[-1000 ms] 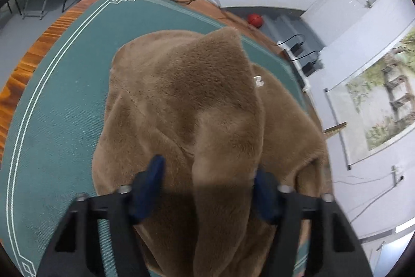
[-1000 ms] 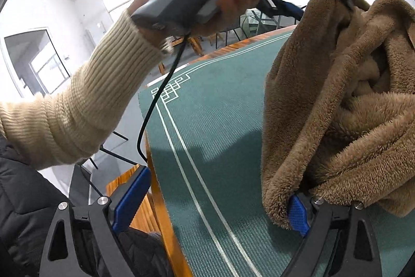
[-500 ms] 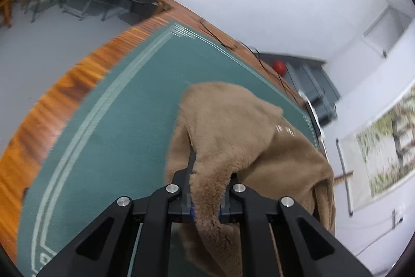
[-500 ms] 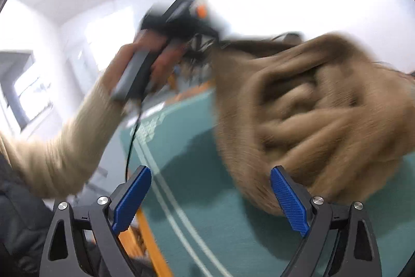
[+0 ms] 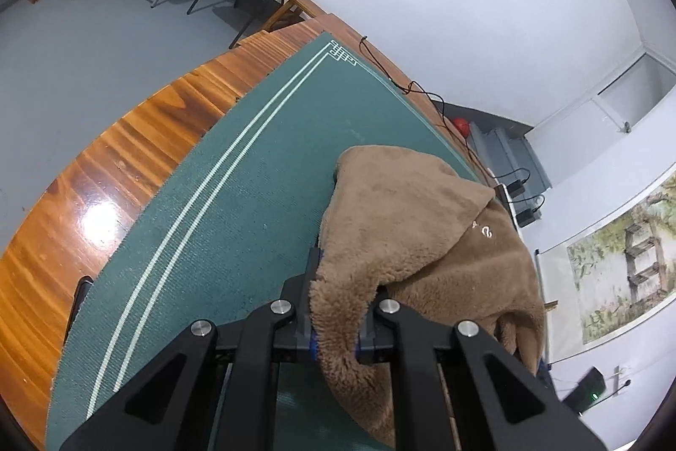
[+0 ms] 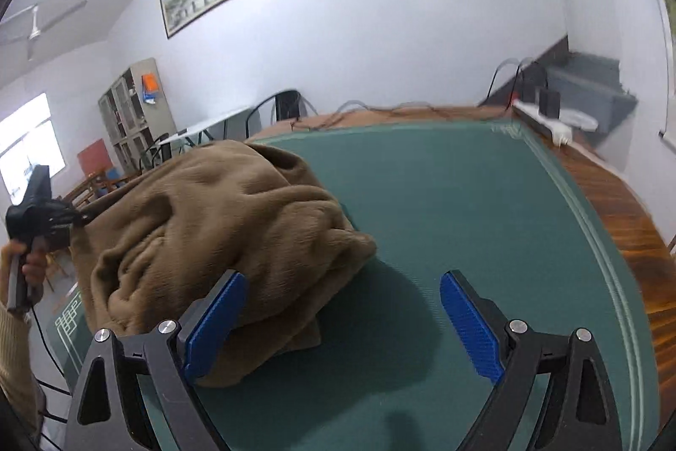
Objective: Fold clothes
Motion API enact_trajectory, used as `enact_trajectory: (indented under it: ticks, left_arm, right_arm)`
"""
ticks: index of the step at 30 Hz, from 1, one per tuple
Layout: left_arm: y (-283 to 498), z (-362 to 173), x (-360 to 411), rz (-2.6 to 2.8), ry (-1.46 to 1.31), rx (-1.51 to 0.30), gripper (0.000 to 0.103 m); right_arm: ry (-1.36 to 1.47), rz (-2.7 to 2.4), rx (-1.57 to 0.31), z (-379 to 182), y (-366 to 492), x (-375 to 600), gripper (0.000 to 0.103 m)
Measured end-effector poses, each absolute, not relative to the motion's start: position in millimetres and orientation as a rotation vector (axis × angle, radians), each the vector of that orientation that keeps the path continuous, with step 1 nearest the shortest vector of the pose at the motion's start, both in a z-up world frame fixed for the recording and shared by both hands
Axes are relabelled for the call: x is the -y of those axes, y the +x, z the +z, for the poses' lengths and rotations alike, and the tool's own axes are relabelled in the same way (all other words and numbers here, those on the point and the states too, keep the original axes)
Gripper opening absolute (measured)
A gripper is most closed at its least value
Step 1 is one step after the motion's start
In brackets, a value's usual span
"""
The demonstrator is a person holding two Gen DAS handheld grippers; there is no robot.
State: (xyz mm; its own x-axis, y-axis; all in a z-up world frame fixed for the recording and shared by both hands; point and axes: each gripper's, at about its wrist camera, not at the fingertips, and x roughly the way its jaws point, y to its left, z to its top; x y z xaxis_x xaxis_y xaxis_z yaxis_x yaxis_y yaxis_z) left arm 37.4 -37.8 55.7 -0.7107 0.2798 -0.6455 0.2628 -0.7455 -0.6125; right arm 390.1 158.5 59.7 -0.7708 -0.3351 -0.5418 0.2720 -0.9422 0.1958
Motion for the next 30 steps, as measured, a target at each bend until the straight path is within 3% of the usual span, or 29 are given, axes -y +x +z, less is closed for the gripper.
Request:
enact_trajectory:
  ticks: [3,4,5,7,10,14,19,24,27,29,30]
  left_arm:
    - [43.8,56.9,48.6,2.684,-1.169,1.148,0.012]
    - [44.7,57.1,50.2,2.686,-1.168,1.150,0.012]
    - [45.9,57.7,51.2,2.684,-1.170,1.151,0.012]
    - [48.1,58.3,53.6,2.678,-1.167,1.160,0.012]
    - [52.8,60.2,57.8,2.679,-1.156,1.175,0.012]
    - [65.5,64.0,70.6,2.692,-1.113,1.224,0.012]
    - [74.5,67.3,72.5,2.713,-1.082,1.207,0.012]
    - [64.1,43.0,54.8,2.695,-1.222,1.125,0.012]
    - [59.7,26.5,50.3,2.660,-1.316,1.108,0.020]
    - [58.9,17.9,50.2,2.648,-1.356,1.113,0.033]
    - [59.3,15.1,50.8,2.646,-1.365,1.120,0.044]
  right_arm:
    - [0.911,-2.579,0.231,40.4,367.8,-143.0,0.095]
    - [0.927,-2.542,0.251,33.8,359.5,-137.5,0.088]
    - [0.930,-2.524,0.230,28.0,357.9,-126.0,0.079]
    - [0.920,-2.494,0.191,21.7,355.1,-106.6,0.032]
    - [0.883,-2.509,0.090,18.3,372.1,-78.0,0.016]
    - [0.765,-2.612,0.068,36.0,410.0,-73.1,0.011]
    - [0.502,-2.794,0.207,92.2,483.1,-111.4,0.011]
    - [0.567,-2.807,0.177,95.7,500.9,-104.2,0.011]
    - [0.680,-2.752,0.224,78.6,499.2,-103.9,0.011]
    - [0.723,-2.710,0.263,66.4,479.2,-116.4,0.011]
    - [0.731,-2.692,0.283,58.9,467.6,-123.3,0.012]
